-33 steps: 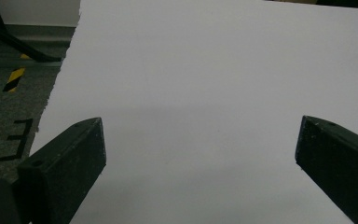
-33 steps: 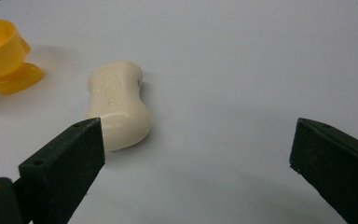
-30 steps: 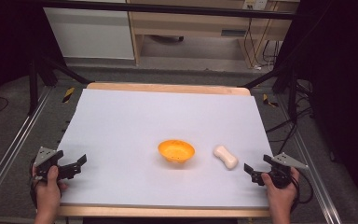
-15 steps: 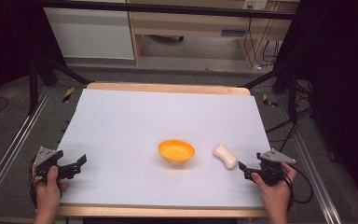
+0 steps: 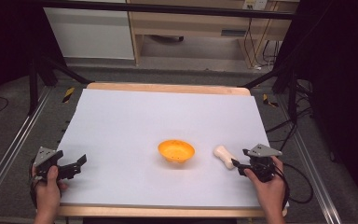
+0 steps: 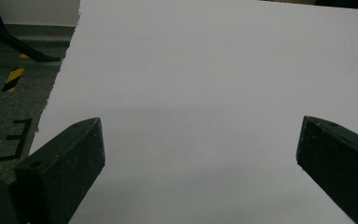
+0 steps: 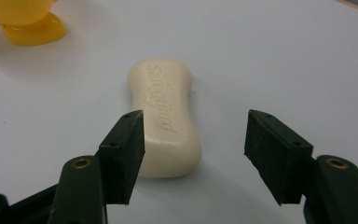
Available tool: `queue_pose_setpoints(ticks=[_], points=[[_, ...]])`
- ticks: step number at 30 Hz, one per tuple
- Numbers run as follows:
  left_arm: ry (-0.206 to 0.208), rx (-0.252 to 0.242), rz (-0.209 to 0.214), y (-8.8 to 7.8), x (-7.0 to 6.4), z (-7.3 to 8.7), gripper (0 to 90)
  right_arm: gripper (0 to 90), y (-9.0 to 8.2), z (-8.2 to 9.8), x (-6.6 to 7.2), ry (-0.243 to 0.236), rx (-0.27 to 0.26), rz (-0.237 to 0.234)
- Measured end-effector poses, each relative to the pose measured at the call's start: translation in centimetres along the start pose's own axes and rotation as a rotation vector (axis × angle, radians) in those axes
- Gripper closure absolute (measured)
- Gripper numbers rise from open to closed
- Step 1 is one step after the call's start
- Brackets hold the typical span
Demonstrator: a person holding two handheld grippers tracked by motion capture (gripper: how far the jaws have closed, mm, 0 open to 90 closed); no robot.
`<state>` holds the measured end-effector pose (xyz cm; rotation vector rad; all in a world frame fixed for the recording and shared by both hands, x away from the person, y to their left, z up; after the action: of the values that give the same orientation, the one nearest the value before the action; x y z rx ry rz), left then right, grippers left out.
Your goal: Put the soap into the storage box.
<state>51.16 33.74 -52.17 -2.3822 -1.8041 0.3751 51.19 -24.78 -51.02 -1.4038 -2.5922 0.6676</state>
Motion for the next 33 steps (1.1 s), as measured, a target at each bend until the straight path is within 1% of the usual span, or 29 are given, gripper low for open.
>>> queue_pose_setpoints(ticks=[1, 2, 3, 4, 6, 8, 9, 11, 12, 14, 16, 17, 21, 23, 25, 26, 29, 30, 31, 32, 33], points=[[0.000, 0.000, 0.000, 0.0, 0.0, 0.0, 0.5, 38.3, 0.0, 0.0, 0.0, 0.000, 0.000, 0.000], [-0.001, 0.000, 0.000, 0.0, 0.0, 0.0, 0.5, 40.2, 0.2, 0.0, 0.3, -0.012, 0.047, -0.007], [-0.002, 0.000, 0.000, 0.0, 0.0, 0.0, 0.5, 40.2, 0.2, 0.0, 0.3, -0.012, 0.047, -0.007], [-0.002, 0.000, 0.001, 0.0, 0.0, 0.0, 0.5, 40.2, 0.2, -0.2, 0.6, -0.006, 0.086, -0.010], [-0.002, 0.000, 0.001, 0.0, 0.0, 0.0, 0.5, 40.3, 0.4, -0.3, 0.8, 0.004, 0.105, -0.021], [-0.001, 0.000, 0.000, 0.0, 0.0, 0.0, 0.5, 38.7, 0.6, -0.5, 1.1, 0.016, 0.128, -0.050], [-0.001, -0.001, 0.001, 0.0, 0.0, 0.0, 0.5, 35.9, 0.7, -0.7, 1.2, 0.010, 0.132, -0.053], [0.000, 0.000, 0.000, 0.0, 0.0, 0.0, 0.5, 34.6, 0.8, -0.8, 1.2, 0.003, 0.140, -0.054], [-0.002, -0.001, 0.001, 0.0, 0.0, 0.0, 0.5, 34.1, 1.0, -1.3, 1.3, -0.005, 0.151, -0.060], [-0.001, 0.000, 0.001, 0.0, 0.0, 0.0, 0.5, 32.6, 1.2, -1.6, 1.2, -0.021, 0.172, -0.062], [-0.001, 0.000, 0.001, 0.0, 0.0, 0.0, 0.5, 30.7, 1.5, -1.8, 1.3, -0.016, 0.194, -0.072], [-0.001, 0.000, 0.001, 0.0, 0.0, 0.0, 0.6, 30.6, 1.6, -1.9, 1.2, -0.021, 0.212, -0.076], [0.000, -0.001, 0.000, 0.0, 0.0, 0.0, 0.5, 28.2, 2.2, -2.1, 0.9, 0.009, 0.260, -0.078], [0.000, 0.000, 0.001, 0.0, -0.1, 0.0, 0.5, 27.8, 2.4, -2.1, 0.7, 0.024, 0.293, -0.080], [0.000, 0.000, 0.001, 0.0, -0.1, 0.0, 0.5, 26.1, 2.5, -2.0, 0.7, 0.031, 0.300, -0.082], [0.000, 0.000, 0.000, 0.0, -0.1, 0.0, 0.5, 23.7, 2.8, -2.0, 0.7, 0.041, 0.319, -0.087], [0.003, -0.001, 0.000, 0.0, -0.1, 0.0, 0.6, 22.0, 3.0, -2.0, 0.8, 0.050, 0.332, -0.092], [0.003, -0.001, 0.000, 0.0, -0.1, 0.0, 0.5, 19.5, 3.3, -2.0, 1.1, 0.068, 0.353, -0.096], [0.002, -0.001, 0.000, 0.0, -0.1, 0.0, 0.5, 19.1, 3.3, -2.0, 1.0, 0.060, 0.361, -0.096], [0.002, -0.001, 0.000, 0.0, -0.1, 0.0, 0.5, 18.8, 3.5, -2.0, 1.0, 0.063, 0.367, -0.090], [0.002, -0.001, 0.000, 0.0, -0.1, 0.0, 0.5, 18.4, 3.6, -1.9, 1.0, 0.067, 0.383, -0.091]])
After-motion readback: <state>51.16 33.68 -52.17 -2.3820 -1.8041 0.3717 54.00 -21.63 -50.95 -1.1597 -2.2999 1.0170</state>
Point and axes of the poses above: each handheld gripper's, and its own axes: y roughly forward along the jaws, z roughly out of its underside, x roughly to its left, the point moved 9 cm from there along y, roughly forward along the jaws, and after that the axes turned 12 degrees about -x, right-handed, at the moved point
